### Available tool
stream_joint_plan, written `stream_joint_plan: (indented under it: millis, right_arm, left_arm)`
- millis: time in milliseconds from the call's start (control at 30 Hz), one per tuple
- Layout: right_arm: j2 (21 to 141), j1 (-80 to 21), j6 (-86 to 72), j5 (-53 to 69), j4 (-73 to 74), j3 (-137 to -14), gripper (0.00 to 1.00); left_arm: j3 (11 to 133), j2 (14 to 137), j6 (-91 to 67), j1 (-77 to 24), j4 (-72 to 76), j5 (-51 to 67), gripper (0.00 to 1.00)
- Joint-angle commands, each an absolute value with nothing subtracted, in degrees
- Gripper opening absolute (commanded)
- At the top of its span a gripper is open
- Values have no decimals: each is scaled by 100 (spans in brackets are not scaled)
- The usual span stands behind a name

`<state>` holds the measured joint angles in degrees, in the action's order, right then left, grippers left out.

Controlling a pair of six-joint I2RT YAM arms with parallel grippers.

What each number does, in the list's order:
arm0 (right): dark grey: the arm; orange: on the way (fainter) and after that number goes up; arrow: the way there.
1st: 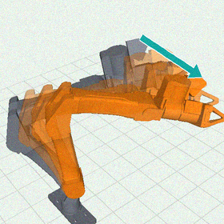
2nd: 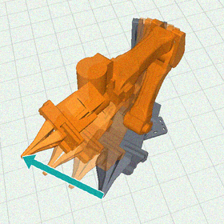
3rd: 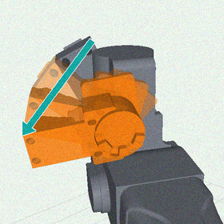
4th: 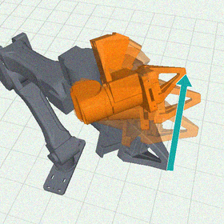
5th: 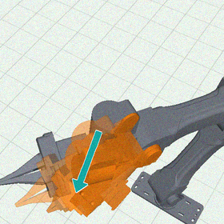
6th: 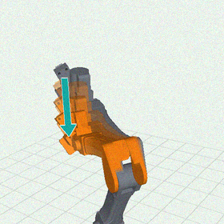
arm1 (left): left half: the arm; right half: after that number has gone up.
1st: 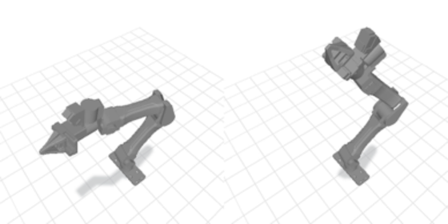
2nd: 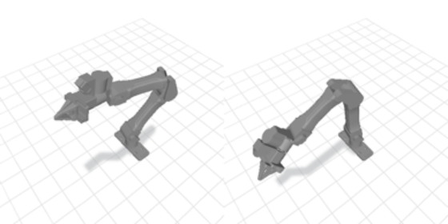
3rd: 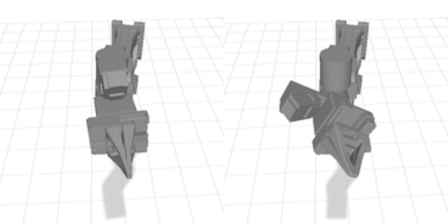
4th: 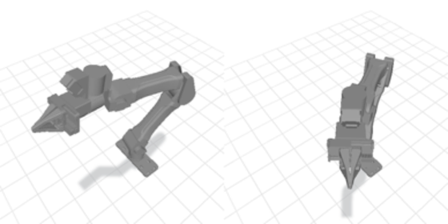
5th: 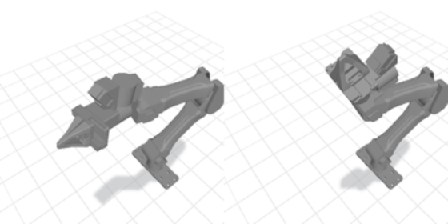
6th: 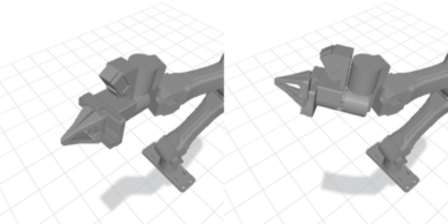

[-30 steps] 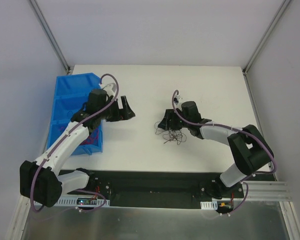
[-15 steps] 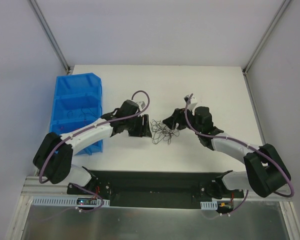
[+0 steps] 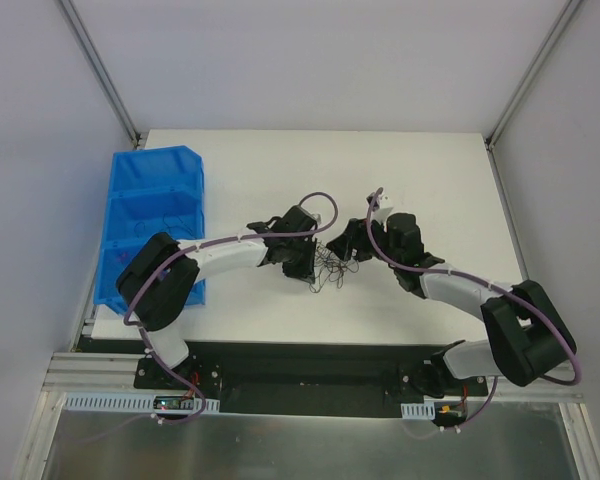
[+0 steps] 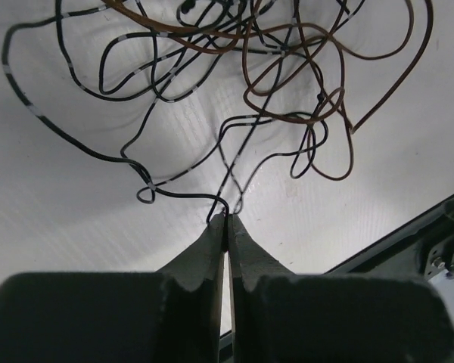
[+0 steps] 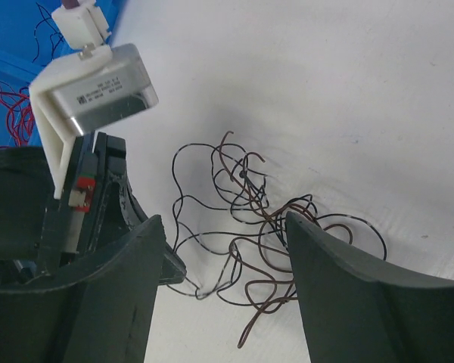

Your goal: Untangle the cables

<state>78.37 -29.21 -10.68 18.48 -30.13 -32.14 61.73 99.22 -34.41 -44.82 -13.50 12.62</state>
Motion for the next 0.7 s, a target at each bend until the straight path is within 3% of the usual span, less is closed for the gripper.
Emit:
stream_joint_plan:
  millis: [0, 200, 400, 600, 667]
  right_arm:
    - [7892, -2918, -1055, 1942, -3164, -3489, 67]
    - [8112, -2962, -1029, 1978, -2989, -3638, 68]
    - [8455, -3321, -730, 2021, -2479, -4051, 81]
    - [8622, -3568, -606, 2021, -2382, -4218, 80]
    - [8806, -3594, -641, 1987, -2268, -4341, 76]
  left_arm:
    - [6302, 9905, -3559, -4675, -1520, 941, 0]
    - [6319, 9362, -3542, -4781, -1643, 765, 0]
    - [6565, 8430, -3349, -4772, -1881, 124, 0]
    - [6873, 7964, -3296, -4764, -2039, -158, 0]
    - [6995, 7823, -3322, -4764, -2039, -132, 0]
